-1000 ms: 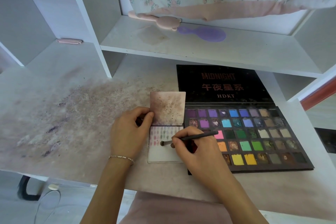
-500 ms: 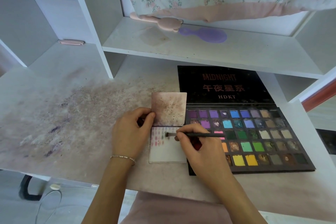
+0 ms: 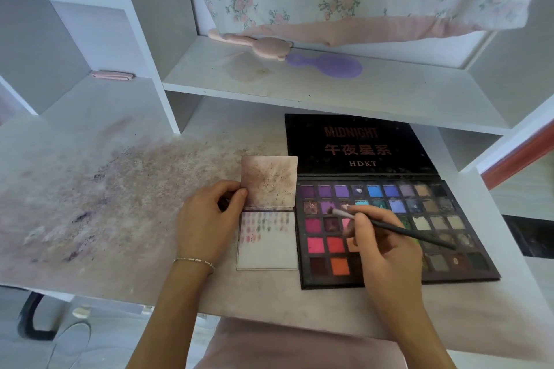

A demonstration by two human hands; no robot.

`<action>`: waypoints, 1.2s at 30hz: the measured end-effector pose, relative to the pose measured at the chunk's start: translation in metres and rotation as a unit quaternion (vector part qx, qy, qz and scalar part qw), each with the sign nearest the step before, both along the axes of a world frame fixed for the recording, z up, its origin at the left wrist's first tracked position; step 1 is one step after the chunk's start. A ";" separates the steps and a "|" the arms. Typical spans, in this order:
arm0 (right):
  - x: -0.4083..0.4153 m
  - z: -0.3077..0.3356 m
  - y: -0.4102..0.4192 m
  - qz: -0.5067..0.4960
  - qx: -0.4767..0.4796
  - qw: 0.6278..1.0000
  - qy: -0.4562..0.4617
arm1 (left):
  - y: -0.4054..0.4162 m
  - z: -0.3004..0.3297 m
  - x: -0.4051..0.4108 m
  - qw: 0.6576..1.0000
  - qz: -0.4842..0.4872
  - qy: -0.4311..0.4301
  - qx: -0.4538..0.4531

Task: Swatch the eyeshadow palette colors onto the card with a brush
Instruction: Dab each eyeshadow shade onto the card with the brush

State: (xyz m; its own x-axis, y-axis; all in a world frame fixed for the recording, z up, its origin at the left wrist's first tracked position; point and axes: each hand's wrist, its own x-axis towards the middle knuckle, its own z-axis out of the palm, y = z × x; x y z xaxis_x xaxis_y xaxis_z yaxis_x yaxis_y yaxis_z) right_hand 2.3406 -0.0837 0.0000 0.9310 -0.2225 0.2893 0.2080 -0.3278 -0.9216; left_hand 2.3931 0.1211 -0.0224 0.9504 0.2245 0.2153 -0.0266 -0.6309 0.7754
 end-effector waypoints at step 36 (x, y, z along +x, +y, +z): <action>-0.018 -0.014 -0.073 -0.069 -0.128 0.987 0.070 | -0.002 0.002 0.001 1.000 0.006 0.025 0.017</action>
State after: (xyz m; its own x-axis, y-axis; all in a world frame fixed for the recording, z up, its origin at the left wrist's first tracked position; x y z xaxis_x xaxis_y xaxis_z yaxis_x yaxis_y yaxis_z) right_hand 2.3228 -0.1564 -0.0137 0.9316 -0.2861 0.2240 0.0221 -0.5707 -0.8208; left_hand 2.3938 0.1186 -0.0207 0.9575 0.2283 0.1761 0.0180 -0.6570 0.7537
